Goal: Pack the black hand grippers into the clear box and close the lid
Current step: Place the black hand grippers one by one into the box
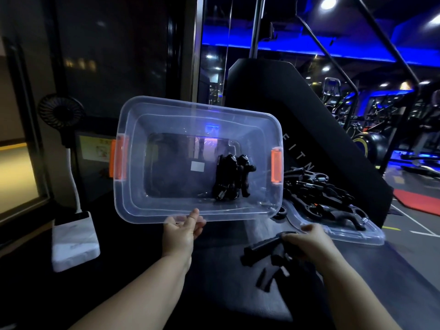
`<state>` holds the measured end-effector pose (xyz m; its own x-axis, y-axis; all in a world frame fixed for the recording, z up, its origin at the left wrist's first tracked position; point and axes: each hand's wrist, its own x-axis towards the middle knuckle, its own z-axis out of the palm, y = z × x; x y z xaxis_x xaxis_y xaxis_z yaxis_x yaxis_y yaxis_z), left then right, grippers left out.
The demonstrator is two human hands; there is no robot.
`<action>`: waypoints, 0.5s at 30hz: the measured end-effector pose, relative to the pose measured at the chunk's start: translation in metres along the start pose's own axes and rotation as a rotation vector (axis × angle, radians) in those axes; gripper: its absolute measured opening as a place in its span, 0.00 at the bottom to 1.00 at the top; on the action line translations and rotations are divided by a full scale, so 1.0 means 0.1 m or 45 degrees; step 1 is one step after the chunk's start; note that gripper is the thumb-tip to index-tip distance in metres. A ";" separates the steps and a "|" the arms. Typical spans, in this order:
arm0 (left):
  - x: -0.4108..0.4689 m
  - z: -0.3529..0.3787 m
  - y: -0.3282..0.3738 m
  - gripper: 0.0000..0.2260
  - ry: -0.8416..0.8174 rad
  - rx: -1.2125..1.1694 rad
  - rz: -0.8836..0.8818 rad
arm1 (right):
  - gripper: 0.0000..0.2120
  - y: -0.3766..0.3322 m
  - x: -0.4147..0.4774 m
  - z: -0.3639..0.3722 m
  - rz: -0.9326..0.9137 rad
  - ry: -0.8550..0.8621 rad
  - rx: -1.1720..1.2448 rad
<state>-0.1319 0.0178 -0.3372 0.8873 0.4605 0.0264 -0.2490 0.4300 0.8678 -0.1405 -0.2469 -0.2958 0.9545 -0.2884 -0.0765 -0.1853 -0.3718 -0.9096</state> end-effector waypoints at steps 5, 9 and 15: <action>-0.03 0.02 0.03 0.11 0.005 -0.007 0.000 | 0.09 0.04 -0.06 -0.06 0.122 -0.246 0.178; -0.04 0.03 0.04 0.12 0.003 -0.009 0.006 | 0.06 -0.03 -0.14 -0.03 0.085 -0.303 0.280; -0.05 0.03 0.05 0.13 0.006 -0.005 -0.008 | 0.04 -0.27 -0.16 -0.04 -0.095 -0.185 0.390</action>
<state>-0.1366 0.0151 -0.3314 0.8869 0.4615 0.0189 -0.2452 0.4357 0.8661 -0.1520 -0.2355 -0.2685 0.9902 -0.1332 -0.0427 -0.0561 -0.0985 -0.9936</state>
